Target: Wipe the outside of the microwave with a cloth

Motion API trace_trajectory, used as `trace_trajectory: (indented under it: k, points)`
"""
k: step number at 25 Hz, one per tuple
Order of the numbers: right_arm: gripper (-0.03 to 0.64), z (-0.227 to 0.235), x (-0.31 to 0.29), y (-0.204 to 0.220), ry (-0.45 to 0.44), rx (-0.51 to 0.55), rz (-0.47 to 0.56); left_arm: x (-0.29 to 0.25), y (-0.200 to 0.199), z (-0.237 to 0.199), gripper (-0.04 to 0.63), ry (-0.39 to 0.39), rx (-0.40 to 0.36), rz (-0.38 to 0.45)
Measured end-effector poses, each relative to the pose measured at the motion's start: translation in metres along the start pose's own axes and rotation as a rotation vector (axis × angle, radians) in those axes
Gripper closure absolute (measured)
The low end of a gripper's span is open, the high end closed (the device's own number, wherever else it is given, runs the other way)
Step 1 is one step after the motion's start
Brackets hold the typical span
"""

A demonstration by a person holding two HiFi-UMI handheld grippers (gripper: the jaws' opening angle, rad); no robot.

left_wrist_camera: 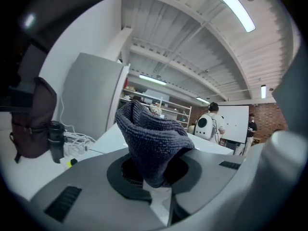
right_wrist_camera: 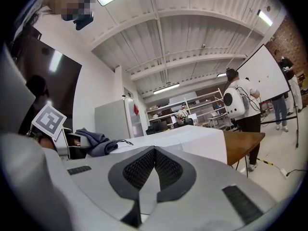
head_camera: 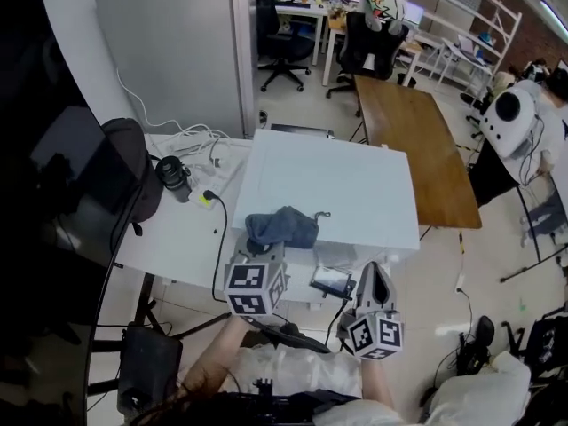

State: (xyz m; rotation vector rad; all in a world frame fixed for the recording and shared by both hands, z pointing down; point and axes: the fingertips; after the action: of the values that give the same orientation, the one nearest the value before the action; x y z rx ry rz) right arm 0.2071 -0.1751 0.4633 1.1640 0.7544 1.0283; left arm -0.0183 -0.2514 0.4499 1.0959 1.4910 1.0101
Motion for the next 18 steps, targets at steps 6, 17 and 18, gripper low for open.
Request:
trace_trajectory:
  k: [6,17,18]
  points:
    - [0.601,-0.011,-0.012,0.004,-0.054,-0.012,-0.005,0.009,-0.011,-0.069,0.548,-0.184,-0.021,0.041]
    - [0.601,0.010,0.004,0.002,0.001,-0.022,0.012,0.023,-0.061,-0.034,0.548,-0.118,0.014,0.156]
    - [0.601,0.014,0.007,0.001,0.015,-0.023,0.016,0.022,-0.073,-0.009,0.549,-0.051,0.018,0.177]
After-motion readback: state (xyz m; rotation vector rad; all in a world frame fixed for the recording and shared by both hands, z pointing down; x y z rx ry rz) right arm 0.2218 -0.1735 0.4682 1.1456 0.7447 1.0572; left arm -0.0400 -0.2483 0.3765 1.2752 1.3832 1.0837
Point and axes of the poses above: the fingertips, and each gripper's own axes: x backward along the fingers, z to its right, y out of its underside, and after that the axes turned 15 degrees about -y, right-handed
